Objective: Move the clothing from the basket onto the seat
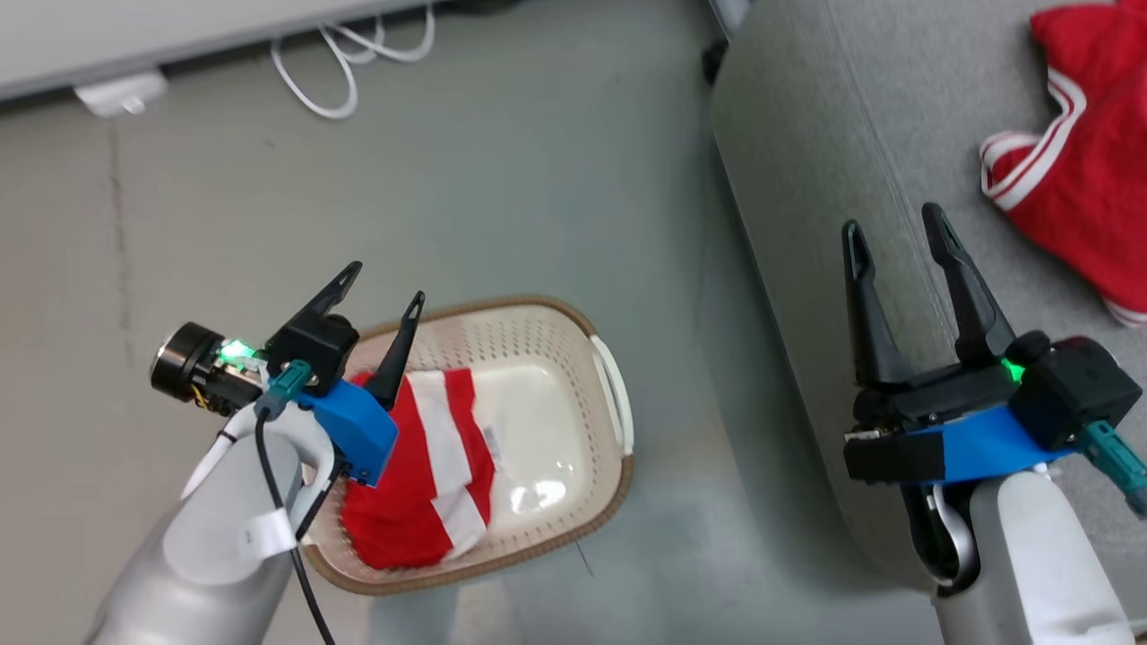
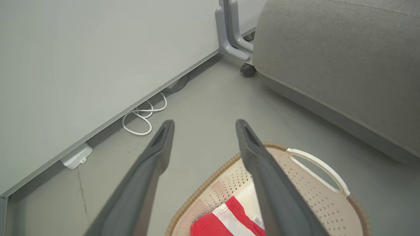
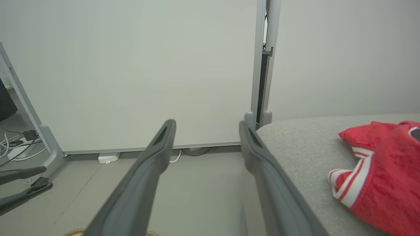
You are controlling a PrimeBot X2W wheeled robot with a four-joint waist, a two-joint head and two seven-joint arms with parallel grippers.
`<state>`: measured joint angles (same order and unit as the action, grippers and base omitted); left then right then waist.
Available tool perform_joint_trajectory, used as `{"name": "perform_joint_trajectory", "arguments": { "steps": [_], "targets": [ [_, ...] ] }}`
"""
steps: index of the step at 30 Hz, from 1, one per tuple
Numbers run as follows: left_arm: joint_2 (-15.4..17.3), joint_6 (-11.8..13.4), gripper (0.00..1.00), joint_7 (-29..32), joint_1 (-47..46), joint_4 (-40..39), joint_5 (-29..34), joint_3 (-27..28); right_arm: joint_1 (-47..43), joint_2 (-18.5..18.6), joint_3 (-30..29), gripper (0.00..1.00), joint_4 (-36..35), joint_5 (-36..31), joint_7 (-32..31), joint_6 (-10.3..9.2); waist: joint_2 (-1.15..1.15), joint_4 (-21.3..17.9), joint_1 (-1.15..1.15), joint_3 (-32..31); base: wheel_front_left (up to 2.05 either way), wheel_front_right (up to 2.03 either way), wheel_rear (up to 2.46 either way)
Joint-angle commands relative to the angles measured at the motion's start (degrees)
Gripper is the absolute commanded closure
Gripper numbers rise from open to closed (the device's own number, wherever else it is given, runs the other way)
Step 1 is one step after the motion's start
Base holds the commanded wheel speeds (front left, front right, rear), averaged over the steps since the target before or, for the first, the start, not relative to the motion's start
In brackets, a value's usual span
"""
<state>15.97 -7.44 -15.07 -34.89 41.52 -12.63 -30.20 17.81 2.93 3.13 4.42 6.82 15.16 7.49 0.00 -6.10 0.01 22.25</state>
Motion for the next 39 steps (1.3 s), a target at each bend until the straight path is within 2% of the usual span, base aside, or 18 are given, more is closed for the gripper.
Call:
{"name": "perform_joint_trajectory", "arguments": {
  "steps": [1,10,16,21,27,39],
  "targets": [
    [0.79,-0.04,0.0,-0.15,-2.69,1.73,-0.66,-2.01,1.89,-0.09,0.21,0.0,-0.6,0.56,0.0,0.01,0.0,-3.47,-0.01,5.17,0.0,0.0,0.0],
    [3.21,-0.04,0.0,3.85,-10.87,14.56,-3.1,-19.09,6.22,-0.09,1.75,0.0,-3.01,1.4,-0.01,0.01,0.0,-7.39,-0.01,14.14,0.0,0.0,0.0],
    [3.96,-0.04,0.0,9.17,-14.86,18.51,-5.82,-30.86,8.14,-0.09,1.92,0.0,-4.66,1.79,-0.01,0.01,0.0,-8.69,-0.01,19.78,0.0,0.0,0.0],
    [5.16,-0.04,0.0,12.02,-17.84,20.69,-8.12,-37.99,9.73,-0.09,2.41,0.0,-6.2,2.29,-0.01,0.01,0.0,-9.71,-0.01,24.32,0.0,0.0,0.0],
    [6.36,-0.04,0.0,14.4,-20.66,22.08,-8.51,-42.2,11.3,-0.09,3.02,0.0,-8.31,2.99,0.0,0.01,0.0,-11.02,-0.01,29.22,0.0,0.0,0.0],
    [8.93,-0.04,0.0,19.41,-23.45,25.14,-4.17,-43.27,11.51,-0.09,3.15,0.0,-13.45,3.53,0.0,0.01,0.0,-13.34,-0.01,35.86,0.0,0.0,0.0]
  ]
}}
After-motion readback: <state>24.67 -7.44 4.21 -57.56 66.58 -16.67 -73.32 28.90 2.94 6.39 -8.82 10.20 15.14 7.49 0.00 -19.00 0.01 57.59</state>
